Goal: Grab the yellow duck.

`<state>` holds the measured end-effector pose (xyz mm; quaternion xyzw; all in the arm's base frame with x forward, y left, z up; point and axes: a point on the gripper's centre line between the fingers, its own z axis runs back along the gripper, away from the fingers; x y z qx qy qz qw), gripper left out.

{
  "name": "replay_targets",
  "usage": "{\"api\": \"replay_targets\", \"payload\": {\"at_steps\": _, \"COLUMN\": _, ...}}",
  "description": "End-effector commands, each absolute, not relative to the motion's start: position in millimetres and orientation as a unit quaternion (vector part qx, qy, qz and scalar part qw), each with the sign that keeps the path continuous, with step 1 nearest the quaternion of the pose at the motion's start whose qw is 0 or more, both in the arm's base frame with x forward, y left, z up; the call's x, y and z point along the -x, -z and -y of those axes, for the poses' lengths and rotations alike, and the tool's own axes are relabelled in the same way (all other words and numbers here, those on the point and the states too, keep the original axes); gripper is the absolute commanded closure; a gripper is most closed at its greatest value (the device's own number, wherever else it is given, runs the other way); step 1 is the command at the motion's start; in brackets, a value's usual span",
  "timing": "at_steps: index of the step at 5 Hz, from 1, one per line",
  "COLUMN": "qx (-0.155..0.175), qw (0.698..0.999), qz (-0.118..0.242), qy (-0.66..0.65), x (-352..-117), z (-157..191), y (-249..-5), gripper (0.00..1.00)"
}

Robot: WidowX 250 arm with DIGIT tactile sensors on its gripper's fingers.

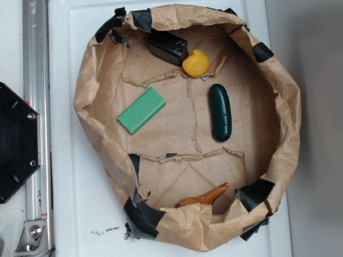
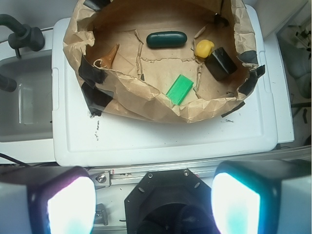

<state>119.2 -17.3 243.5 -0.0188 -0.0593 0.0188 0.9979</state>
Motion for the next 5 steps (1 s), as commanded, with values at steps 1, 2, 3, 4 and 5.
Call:
{"api": "replay_targets", "payload": {"at_steps": 1, "qx": 0.019, "qw": 0.998, "qz": 0.059, "qy": -0.019, "x": -119, "z": 17, "y": -244, "gripper": 0.00}}
{"api": "replay_targets", "payload": {"at_steps": 2, "qx": -0.029, "qw": 0.998, "qz": 0.047, "qy": 0.044, "x": -169, "z": -1, "y": -226, "gripper": 0.00}}
{"api": "replay_targets", "payload": {"at_steps": 3, "qx": -0.083, "qw": 0.985, "qz": 0.039, "qy": 0.146, "x": -222, "z": -1, "y": -200, "gripper": 0.00}}
{"api": "replay_targets", "payload": {"at_steps": 4, "qx": -0.132, "qw": 0.973, "qz": 0.015, "qy": 0.189, "x": -260, "z": 2, "y": -153, "gripper": 0.00}}
{"api": "replay_targets", "payload": {"at_steps": 5, "qx": -0.197, "qw": 0.948, "qz": -0.024, "qy": 0.250, "x": -282, "z": 2, "y": -99, "gripper": 0.00}}
